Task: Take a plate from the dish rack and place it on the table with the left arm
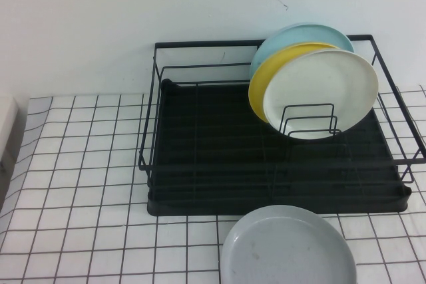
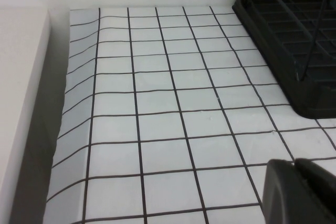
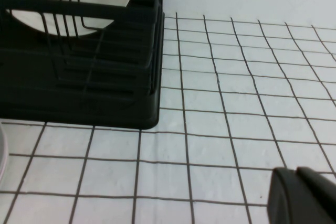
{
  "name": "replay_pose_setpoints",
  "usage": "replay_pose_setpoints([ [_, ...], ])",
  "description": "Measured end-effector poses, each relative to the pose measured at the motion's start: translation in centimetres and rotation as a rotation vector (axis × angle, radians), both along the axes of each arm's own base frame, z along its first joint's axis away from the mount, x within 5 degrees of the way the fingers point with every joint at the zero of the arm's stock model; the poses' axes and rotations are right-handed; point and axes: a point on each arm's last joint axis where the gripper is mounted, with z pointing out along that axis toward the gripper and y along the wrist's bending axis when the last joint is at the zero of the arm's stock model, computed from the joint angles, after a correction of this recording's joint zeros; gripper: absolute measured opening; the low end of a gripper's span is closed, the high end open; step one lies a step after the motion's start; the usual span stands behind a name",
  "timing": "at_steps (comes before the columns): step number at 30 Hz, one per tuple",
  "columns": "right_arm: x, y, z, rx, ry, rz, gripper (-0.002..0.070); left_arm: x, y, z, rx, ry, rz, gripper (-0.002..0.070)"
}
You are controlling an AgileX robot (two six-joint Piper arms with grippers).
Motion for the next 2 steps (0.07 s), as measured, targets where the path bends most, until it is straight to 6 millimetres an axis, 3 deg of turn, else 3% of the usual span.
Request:
replay_pose_setpoints([
  [2,0.0,0.0,0.0,0.0,0.0,0.0,-0.0003,0.0,0.0,0.0,0.0,0.0,0.0,-0.0002],
])
